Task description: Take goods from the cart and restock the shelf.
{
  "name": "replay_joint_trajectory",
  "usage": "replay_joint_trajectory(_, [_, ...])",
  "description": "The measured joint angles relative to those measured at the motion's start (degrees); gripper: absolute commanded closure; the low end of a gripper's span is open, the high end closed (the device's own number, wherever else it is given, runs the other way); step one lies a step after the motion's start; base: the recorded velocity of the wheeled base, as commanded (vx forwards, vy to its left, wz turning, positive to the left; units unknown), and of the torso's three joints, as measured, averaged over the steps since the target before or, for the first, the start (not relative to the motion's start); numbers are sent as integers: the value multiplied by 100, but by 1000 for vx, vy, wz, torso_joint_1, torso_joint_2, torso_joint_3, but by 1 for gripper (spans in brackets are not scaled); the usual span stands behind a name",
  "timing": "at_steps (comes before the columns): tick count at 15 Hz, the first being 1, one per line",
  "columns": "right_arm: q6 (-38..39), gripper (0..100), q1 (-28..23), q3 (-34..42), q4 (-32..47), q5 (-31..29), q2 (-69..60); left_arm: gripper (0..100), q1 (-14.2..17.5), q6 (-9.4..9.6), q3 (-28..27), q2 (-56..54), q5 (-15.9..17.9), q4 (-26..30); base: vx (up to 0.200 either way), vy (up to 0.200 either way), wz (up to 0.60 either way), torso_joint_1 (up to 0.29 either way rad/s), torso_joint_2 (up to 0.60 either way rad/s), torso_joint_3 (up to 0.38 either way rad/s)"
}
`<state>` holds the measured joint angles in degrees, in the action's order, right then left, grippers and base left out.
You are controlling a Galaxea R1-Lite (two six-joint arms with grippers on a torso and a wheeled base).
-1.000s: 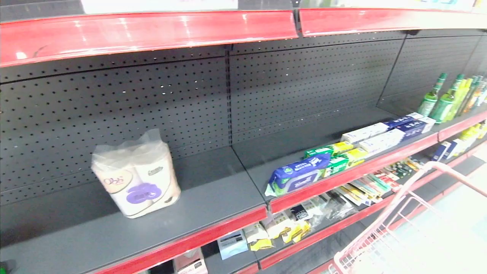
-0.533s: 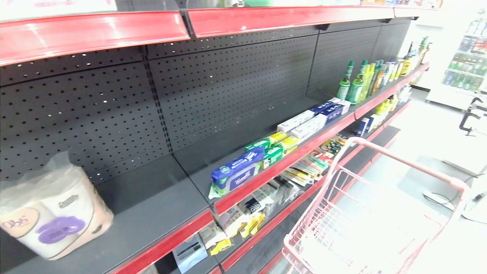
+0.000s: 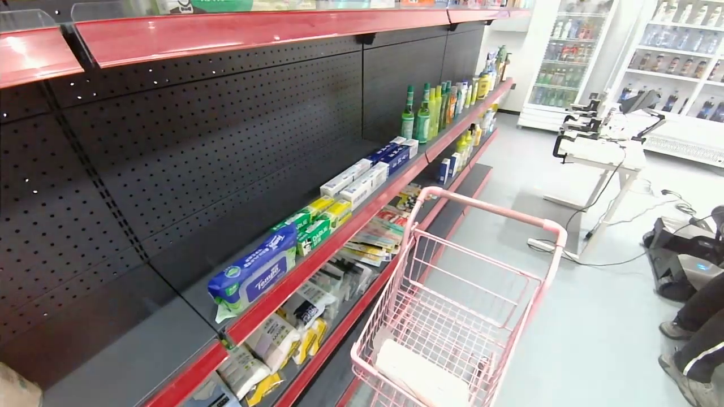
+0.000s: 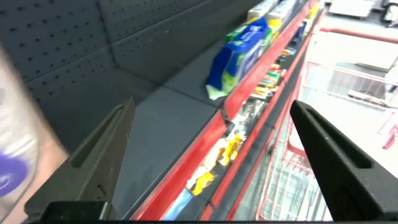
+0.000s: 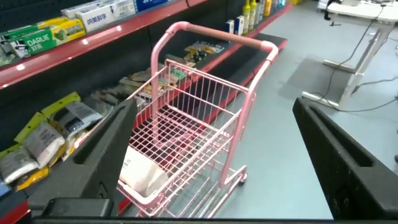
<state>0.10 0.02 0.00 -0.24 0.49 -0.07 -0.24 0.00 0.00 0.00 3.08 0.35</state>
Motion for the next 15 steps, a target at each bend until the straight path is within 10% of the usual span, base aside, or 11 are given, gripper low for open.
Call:
replay_joint_trajectory(7, [37, 0, 7, -232, -79, 93, 93, 0, 0, 0, 0, 0, 0, 0, 0, 0, 0, 0, 0, 0])
replay_joint_trajectory(11, [549, 0, 35, -2164, -148, 191, 1608, 0, -2, 0, 0, 0, 6, 0, 0, 0, 0, 0, 0, 0])
replay_joint_trajectory(15, [-567, 0, 5, -3511, -148, 167, 3957, 0, -2, -2, 0, 0, 0, -2, 0, 0, 0, 0, 0, 0])
